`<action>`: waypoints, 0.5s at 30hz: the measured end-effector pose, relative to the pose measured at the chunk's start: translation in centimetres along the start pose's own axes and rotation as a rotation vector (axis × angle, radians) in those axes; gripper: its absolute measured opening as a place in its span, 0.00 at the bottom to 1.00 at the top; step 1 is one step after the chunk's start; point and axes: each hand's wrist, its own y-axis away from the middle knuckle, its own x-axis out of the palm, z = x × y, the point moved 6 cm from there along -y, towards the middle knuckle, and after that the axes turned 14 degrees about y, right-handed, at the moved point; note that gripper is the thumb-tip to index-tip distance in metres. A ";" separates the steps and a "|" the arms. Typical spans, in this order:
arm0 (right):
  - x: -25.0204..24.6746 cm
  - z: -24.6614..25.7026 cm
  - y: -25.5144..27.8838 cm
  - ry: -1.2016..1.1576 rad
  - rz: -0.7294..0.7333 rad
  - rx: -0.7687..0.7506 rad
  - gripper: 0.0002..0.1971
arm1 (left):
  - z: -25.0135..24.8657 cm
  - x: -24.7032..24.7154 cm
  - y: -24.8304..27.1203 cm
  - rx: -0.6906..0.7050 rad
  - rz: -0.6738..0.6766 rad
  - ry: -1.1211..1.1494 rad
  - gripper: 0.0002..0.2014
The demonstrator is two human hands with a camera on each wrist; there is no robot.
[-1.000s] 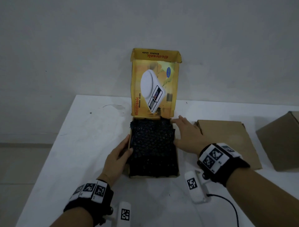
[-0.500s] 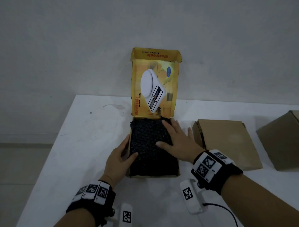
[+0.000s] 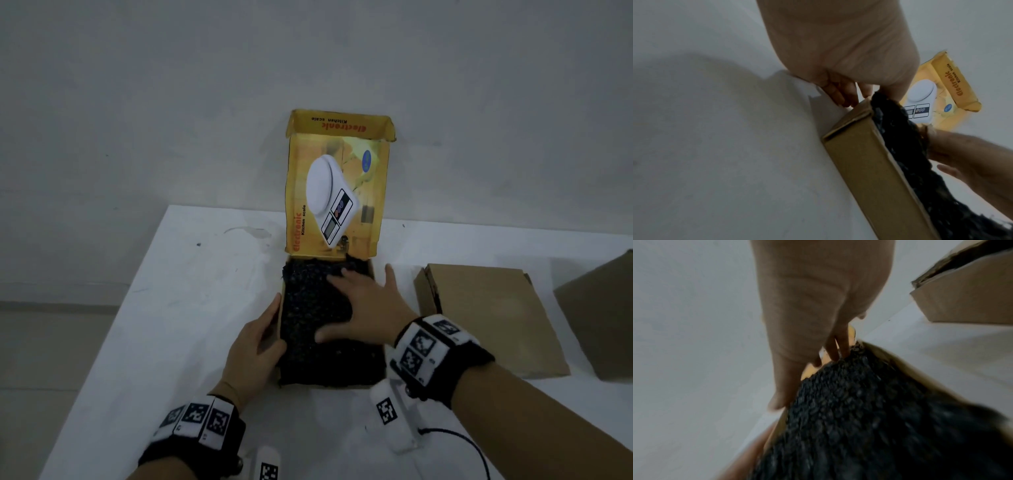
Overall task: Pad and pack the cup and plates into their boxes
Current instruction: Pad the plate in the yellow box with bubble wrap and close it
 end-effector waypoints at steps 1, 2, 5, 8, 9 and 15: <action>-1.8 -1.0 -0.3 -0.114 -0.159 0.084 0.49 | 0.1 0.0 0.0 -0.007 -0.003 -0.005 0.37; -3.4 -2.3 -0.4 -0.191 -0.322 0.190 0.43 | 0.3 -0.1 0.0 -0.014 -0.004 -0.013 0.37; -5.0 -5.8 -1.7 -0.602 -0.392 0.375 0.46 | 0.4 -0.3 0.0 -0.032 -0.004 -0.032 0.38; -4.3 -6.7 -3.1 -0.979 -0.216 0.368 0.46 | 0.4 -0.2 0.0 -0.041 0.011 -0.038 0.39; -4.4 -6.8 -3.2 -0.979 -0.223 0.373 0.42 | 0.3 -0.1 -0.1 -0.037 0.016 -0.031 0.38; -4.9 -6.9 -1.5 -0.705 -0.425 0.405 0.14 | -0.7 0.3 -0.3 -0.071 0.069 0.067 0.31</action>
